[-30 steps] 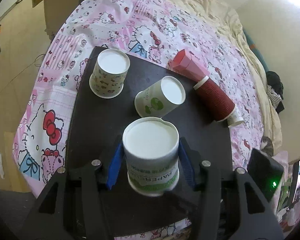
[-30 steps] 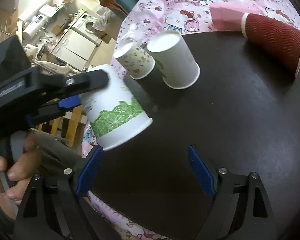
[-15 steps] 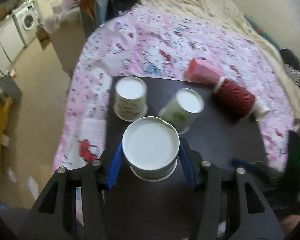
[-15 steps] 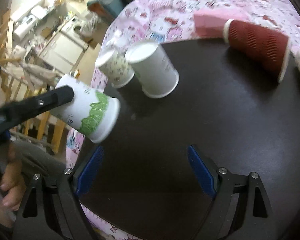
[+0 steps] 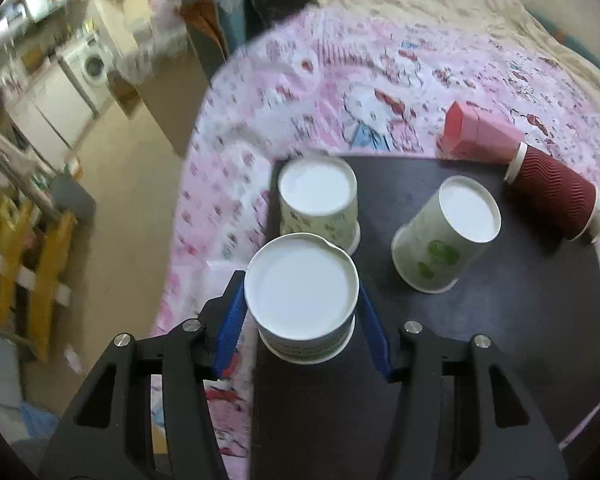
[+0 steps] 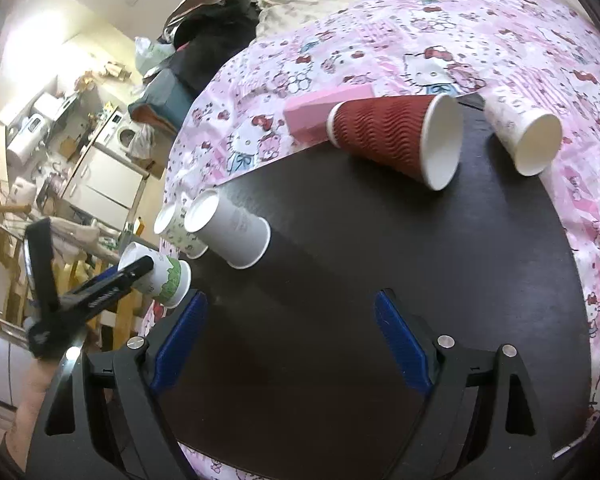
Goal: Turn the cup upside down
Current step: 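Lift the PAPER CUPS cup and stand it rim-down beside the others, then open the left tool and withdraw from the standing cup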
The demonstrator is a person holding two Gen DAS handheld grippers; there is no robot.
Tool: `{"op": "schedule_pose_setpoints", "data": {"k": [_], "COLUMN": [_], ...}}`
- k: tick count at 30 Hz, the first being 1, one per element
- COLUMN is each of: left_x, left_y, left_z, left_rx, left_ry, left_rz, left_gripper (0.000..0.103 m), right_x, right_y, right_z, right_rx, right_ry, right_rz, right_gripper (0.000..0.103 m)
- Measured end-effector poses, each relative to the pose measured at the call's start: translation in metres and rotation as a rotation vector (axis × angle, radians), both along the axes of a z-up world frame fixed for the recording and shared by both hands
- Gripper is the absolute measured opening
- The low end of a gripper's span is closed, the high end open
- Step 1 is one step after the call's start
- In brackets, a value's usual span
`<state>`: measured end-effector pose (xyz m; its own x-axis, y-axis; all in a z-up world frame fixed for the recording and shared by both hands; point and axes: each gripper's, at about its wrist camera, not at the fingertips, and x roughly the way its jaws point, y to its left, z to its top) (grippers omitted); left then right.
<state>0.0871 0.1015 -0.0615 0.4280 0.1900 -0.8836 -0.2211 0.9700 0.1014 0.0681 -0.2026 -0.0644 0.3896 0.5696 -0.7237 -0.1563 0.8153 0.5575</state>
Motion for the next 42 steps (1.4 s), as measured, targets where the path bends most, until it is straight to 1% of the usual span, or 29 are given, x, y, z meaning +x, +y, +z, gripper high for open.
{"op": "schedule_pose_setpoints", "data": {"k": [3, 5, 7, 9, 11, 13, 14, 16, 23, 24, 27, 30, 34, 37, 39, 42], "left_x": [0.002, 0.003, 0.003, 0.003, 0.004, 0.004, 0.003, 0.001, -0.014, -0.017, -0.033, -0.045, -0.054, -0.051, -0.043, -0.029], "left_y": [0.001, -0.002, -0.005, -0.006, -0.006, -0.009, -0.01, -0.014, -0.008, -0.006, 0.002, 0.001, -0.003, -0.018, -0.031, -0.05], "left_z": [-0.005, -0.007, -0.008, -0.011, -0.013, -0.012, -0.011, -0.008, 0.009, 0.014, 0.03, 0.038, 0.044, 0.056, 0.064, 0.072], "left_rx": [0.015, -0.013, 0.006, -0.008, -0.016, -0.005, 0.006, 0.009, 0.025, 0.018, -0.049, -0.09, -0.19, -0.202, -0.201, -0.261], "left_ry": [-0.003, -0.007, -0.002, 0.015, 0.03, 0.026, 0.02, 0.007, -0.037, -0.051, -0.11, -0.135, -0.14, -0.131, -0.104, -0.086], "left_rz": [0.011, 0.002, -0.005, -0.005, 0.0, -0.002, -0.003, -0.022, -0.017, -0.009, 0.016, 0.014, 0.033, 0.019, 0.013, -0.002], "left_gripper": [0.051, 0.051, 0.053, 0.054, 0.061, 0.078, 0.081, 0.082, 0.082, 0.082, 0.082, 0.082, 0.082, 0.082, 0.082, 0.082], "right_x": [0.0, -0.002, -0.003, -0.005, -0.005, -0.004, -0.004, -0.005, -0.003, -0.002, -0.001, 0.0, -0.003, -0.006, -0.005, 0.001], "right_y": [-0.007, -0.011, -0.014, -0.018, -0.019, -0.018, -0.018, -0.015, -0.012, -0.013, -0.014, -0.015, -0.017, -0.026, -0.037, -0.054], "right_z": [0.002, 0.003, 0.005, 0.006, 0.008, 0.009, 0.01, 0.011, 0.009, 0.009, 0.009, 0.008, 0.008, 0.014, 0.022, 0.037], "right_rx": [0.011, 0.02, 0.032, 0.04, 0.052, 0.058, 0.057, 0.051, 0.023, 0.02, 0.017, 0.017, 0.004, -0.022, -0.074, -0.164], "right_ry": [0.001, -0.001, -0.003, -0.002, 0.0, -0.001, -0.004, -0.01, -0.011, -0.012, -0.011, -0.004, -0.007, -0.018, -0.023, -0.068], "right_rz": [-0.006, -0.003, 0.0, 0.002, 0.002, 0.005, 0.008, 0.016, 0.024, 0.023, 0.01, 0.002, -0.009, -0.035, -0.06, -0.086], "right_gripper": [0.088, 0.088, 0.088, 0.088, 0.088, 0.088, 0.088, 0.088, 0.088, 0.088, 0.088, 0.088, 0.088, 0.088, 0.088, 0.088]}}
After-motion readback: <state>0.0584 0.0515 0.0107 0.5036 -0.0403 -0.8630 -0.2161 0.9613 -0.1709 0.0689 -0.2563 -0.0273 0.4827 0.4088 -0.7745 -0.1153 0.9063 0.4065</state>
